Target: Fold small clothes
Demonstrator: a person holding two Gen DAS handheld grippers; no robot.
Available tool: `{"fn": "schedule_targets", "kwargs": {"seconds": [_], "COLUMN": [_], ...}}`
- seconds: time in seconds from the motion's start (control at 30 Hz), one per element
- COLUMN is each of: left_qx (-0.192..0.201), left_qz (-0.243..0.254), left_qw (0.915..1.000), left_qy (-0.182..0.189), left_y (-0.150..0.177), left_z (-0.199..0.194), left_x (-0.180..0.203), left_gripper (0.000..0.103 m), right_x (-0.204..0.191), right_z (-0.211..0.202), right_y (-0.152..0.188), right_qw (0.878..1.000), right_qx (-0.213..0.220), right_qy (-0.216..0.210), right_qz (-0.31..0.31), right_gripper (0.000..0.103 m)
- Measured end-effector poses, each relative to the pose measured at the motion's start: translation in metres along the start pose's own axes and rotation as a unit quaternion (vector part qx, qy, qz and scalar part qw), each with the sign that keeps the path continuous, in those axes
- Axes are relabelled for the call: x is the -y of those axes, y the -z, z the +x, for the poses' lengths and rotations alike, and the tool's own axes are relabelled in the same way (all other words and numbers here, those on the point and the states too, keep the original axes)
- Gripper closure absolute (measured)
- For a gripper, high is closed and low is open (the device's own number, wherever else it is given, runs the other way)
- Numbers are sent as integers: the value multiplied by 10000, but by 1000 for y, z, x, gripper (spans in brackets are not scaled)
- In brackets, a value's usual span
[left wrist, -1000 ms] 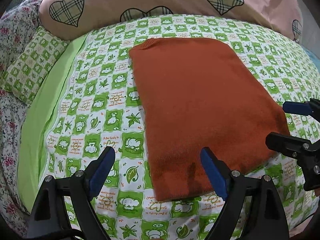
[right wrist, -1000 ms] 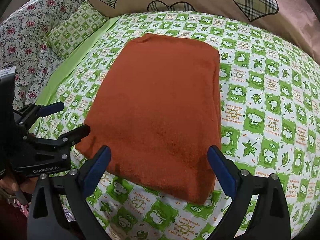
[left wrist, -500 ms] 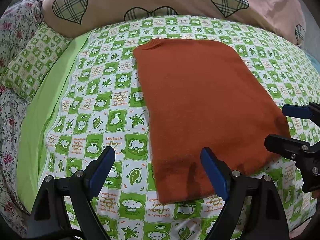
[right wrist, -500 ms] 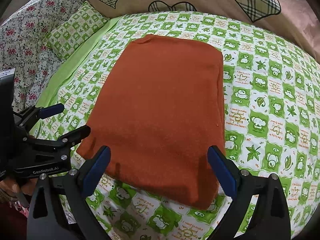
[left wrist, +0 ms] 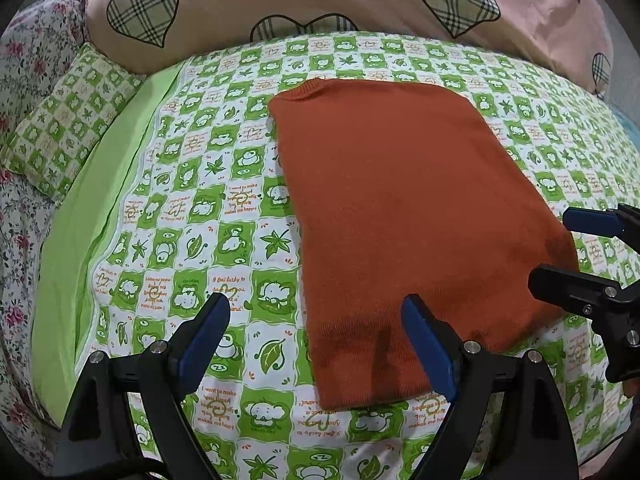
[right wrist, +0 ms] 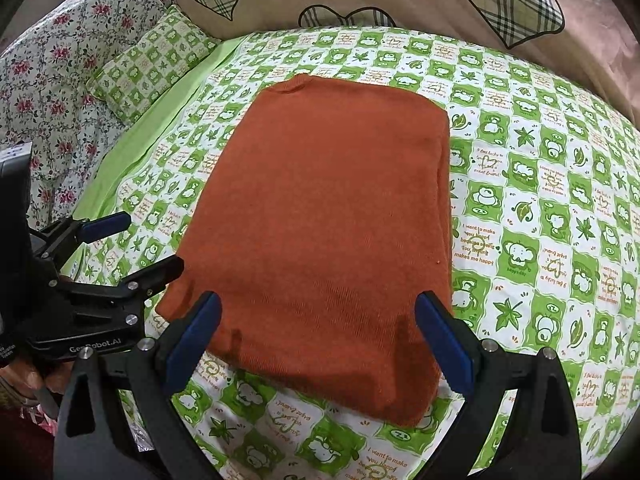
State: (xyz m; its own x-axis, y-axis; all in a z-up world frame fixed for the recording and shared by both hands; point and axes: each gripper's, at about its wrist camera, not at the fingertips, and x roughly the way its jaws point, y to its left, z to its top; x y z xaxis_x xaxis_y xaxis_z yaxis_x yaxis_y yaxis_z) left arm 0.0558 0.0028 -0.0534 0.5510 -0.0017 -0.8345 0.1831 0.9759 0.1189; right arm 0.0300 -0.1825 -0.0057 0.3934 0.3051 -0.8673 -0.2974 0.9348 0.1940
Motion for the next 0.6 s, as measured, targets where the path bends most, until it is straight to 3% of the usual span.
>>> {"fn": "schedule_targets", "kwargs": {"seconds": [0.6], "left_qx": [11], "left_qz": [-73], "left_qw": [10000], "left_qy": [-14], "left_y": [-3], "left_z": [0], "left_x": [1], "left_gripper": [15], "right_x": [1], "right_z": [0], "right_y": [-1], "right_qw": [10000], "right_qx": [11], "right_qy": [6], "right_qz": [6], "right_gripper": [6]}}
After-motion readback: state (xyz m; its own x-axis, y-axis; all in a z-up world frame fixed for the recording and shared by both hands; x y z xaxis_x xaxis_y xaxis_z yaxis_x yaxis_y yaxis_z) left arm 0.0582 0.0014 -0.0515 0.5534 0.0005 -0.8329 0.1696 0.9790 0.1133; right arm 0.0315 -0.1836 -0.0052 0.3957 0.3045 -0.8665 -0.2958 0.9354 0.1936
